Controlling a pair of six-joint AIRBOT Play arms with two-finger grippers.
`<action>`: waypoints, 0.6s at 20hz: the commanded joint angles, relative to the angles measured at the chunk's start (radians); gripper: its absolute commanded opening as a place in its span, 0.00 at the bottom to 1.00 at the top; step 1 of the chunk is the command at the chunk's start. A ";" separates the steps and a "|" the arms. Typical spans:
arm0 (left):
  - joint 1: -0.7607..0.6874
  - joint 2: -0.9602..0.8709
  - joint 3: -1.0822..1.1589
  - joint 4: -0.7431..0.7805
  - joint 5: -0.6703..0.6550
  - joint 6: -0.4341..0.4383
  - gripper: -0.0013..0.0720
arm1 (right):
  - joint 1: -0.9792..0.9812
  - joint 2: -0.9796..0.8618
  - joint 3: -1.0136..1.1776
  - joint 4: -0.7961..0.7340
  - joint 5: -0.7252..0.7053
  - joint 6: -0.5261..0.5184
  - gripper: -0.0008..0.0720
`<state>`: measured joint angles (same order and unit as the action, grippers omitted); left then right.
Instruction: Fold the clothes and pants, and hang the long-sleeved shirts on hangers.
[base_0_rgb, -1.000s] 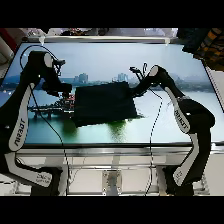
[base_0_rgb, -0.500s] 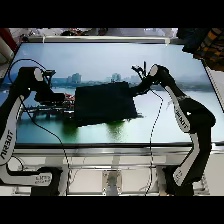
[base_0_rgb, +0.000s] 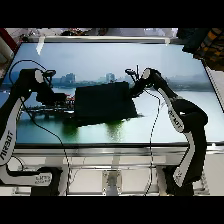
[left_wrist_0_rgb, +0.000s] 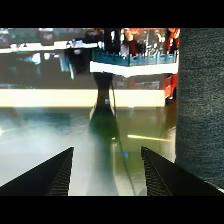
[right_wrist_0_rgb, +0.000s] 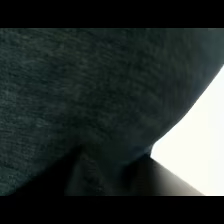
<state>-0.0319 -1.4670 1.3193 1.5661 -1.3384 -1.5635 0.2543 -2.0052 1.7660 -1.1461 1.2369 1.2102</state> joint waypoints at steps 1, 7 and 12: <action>-0.002 0.000 -0.001 -0.008 0.003 0.000 0.70 | 0.013 -0.004 0.001 0.006 -0.006 0.001 0.25; -0.002 0.000 -0.001 -0.008 0.003 0.000 0.70 | -0.105 0.002 0.001 -0.179 0.003 0.076 0.04; -0.002 0.000 -0.001 -0.008 0.003 0.000 0.70 | -0.350 0.056 0.000 -0.416 0.064 0.130 0.03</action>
<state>-0.0334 -1.4670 1.3186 1.5585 -1.3357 -1.5635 0.0322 -1.9770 1.7660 -1.4101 1.2652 1.3045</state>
